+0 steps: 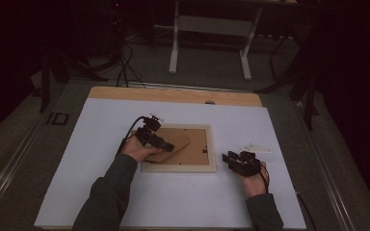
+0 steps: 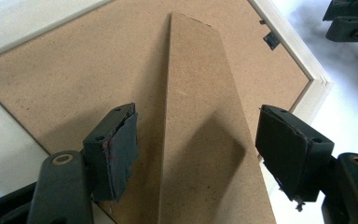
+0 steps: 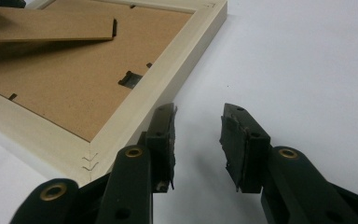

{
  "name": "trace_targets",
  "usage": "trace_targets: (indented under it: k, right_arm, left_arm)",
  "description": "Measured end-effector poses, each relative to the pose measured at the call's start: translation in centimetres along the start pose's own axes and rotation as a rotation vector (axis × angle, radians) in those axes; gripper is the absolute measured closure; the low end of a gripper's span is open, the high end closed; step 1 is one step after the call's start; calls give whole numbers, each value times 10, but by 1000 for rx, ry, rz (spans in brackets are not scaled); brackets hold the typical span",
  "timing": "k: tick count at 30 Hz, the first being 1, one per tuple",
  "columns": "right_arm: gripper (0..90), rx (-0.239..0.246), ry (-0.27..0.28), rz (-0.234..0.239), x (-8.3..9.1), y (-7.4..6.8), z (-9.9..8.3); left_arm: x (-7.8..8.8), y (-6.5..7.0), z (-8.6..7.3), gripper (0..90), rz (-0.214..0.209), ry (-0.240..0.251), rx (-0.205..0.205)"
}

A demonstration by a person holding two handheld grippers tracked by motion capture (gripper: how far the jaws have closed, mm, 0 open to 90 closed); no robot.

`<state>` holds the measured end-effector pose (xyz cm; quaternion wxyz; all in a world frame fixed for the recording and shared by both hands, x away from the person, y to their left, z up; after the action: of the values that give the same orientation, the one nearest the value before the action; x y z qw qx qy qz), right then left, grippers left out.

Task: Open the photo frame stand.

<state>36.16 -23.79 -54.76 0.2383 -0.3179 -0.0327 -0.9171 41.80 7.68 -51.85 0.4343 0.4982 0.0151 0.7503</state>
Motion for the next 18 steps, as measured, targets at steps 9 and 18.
trace_targets:
  k: [9,18]
  right_arm:
    - [639,3,-1,0,0,0,0]
    - [639,3,-4,-1,-1,0,0]
  left_arm:
    - [-7,0,-3,323,-21,-26,3]
    - [-11,1,-5,345,-52,-73,0]
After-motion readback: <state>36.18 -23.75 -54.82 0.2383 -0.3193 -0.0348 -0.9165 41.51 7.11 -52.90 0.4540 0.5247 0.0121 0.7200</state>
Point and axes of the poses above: each handheld gripper's, and its own axes: x roughly backward along the jaws, z roughly out of its top, y roughly to its right, the point moved 4 cm from there along -x, roughly forward along the jaws, and after that the axes turned 5 degrees about -z, right-handed, at the moved point
